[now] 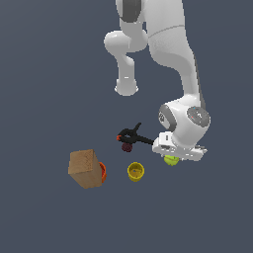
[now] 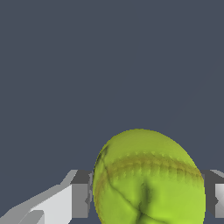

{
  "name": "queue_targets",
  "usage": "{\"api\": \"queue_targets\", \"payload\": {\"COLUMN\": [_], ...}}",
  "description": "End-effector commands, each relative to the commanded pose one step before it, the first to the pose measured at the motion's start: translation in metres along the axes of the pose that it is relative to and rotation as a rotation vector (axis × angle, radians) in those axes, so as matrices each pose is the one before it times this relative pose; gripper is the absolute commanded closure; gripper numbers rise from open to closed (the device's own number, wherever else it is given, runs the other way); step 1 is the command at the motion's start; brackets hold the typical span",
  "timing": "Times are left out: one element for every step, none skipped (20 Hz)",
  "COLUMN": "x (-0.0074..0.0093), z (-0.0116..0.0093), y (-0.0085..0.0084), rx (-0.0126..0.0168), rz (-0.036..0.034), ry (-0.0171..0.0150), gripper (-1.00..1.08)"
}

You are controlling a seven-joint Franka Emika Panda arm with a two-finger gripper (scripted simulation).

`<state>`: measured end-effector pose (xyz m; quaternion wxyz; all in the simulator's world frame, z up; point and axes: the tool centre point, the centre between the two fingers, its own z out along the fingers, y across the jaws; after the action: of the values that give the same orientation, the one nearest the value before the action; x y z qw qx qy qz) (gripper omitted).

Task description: Pick up a designated object from a clutter of objects.

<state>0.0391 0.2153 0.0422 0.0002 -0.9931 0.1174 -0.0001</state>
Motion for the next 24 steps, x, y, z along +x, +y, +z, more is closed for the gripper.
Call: {"api": "queue_targets", "payload": {"x": [0.00045,0.0,0.0,0.0,-0.00035,-0.00003,-0.00008,-0.00013,-0.00018,-0.00023,-0.00028,-0.00033,-0.00039,-0.00041,-0.00049,-0.00054,-0.00059,-0.00064,-0.0007,-0.00075,-0.00083,-0.00085,-0.00091,-0.00096], "z": [0.00081,0.0,0.0,0.0,-0.00078,-0.00021,-0.00064,-0.00106,-0.00149,-0.00192,-0.00235,-0.00279,-0.00322,-0.00358,-0.00411,-0.00456,-0.00501,-0.00547,-0.00593,-0.0064,-0.00682,-0.00737,-0.00787,-0.00838], "y": [0.00071,0.0,0.0,0.0,-0.00066,0.00013,0.00038,0.00063,0.00089,0.00114,0.0014,0.00166,0.00191,0.0022,0.00243,0.0027,0.00296,0.00323,0.0035,0.00377,0.00398,0.00432,0.0046,0.00488], "rx": [-0.00048,0.0,0.0,0.0,0.00059,0.0,0.0,0.0,0.0,0.0,0.0,0.0,0.0,-0.00046,0.0,0.0,0.0,0.0,0.0,0.0,-0.00046,0.0,0.0,0.0], "rz": [0.00115,0.0,0.0,0.0,-0.001,0.0,0.0,0.0,0.0,0.0,0.0,0.0,0.0,0.0001,0.0,0.0,0.0,0.0,0.0,0.0,-0.00003,0.0,0.0,0.0], "ry": [-0.00012,0.0,0.0,0.0,0.00028,0.0,0.0,0.0,0.0,0.0,0.0,0.0,0.0,0.00014,0.0,0.0,0.0,0.0,0.0,0.0,0.00017,0.0,0.0,0.0], "gripper": [1.08,1.08,1.08,1.08,1.08,1.08,1.08,1.08,1.08,1.08,1.08,1.08,1.08,1.08,1.08,1.08,1.08,1.08,1.08,1.08,1.08,1.08,1.08,1.08]}}
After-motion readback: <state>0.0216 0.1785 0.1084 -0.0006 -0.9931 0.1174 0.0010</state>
